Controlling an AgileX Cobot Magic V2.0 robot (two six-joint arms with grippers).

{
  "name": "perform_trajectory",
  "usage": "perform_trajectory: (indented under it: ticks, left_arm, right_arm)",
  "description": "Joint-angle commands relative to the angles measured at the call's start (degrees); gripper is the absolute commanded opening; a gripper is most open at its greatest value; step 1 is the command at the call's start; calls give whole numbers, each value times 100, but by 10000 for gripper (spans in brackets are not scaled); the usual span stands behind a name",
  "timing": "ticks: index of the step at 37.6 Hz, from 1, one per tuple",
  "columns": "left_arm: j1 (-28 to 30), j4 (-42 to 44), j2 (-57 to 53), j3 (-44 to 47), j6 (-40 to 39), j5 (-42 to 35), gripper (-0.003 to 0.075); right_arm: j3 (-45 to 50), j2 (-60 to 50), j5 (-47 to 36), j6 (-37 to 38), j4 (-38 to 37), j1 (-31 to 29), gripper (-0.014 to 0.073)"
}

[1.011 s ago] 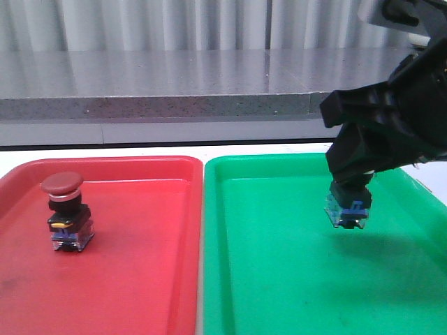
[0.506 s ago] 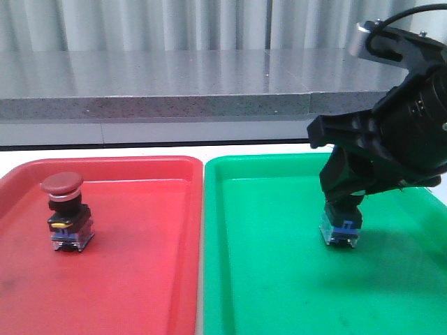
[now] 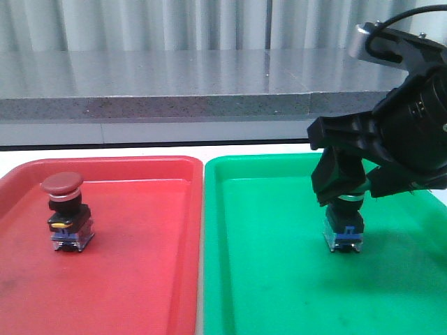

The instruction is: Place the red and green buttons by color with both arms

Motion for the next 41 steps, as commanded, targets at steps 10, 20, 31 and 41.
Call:
perform_trajectory:
  ticks: [10,20,31,41]
  left_arm:
    - [19,-62,55,-168,6,-490,-20]
    - [19,-62,55,-168,6,-490,-20]
    - [19,-62,55,-168,6,-490,-20]
    - [19,-62,55,-168,6,-490,-20]
  right_arm:
    - [-592,-1293,437,-23,-2,-22,478]
    - [-585,-2385,649,-147,-717,-792,-40]
    - [156,-4034,1028,-147,-1635,-1308,-69]
    - [1359,-6126,1076,-147,-1856,-1308,-69]
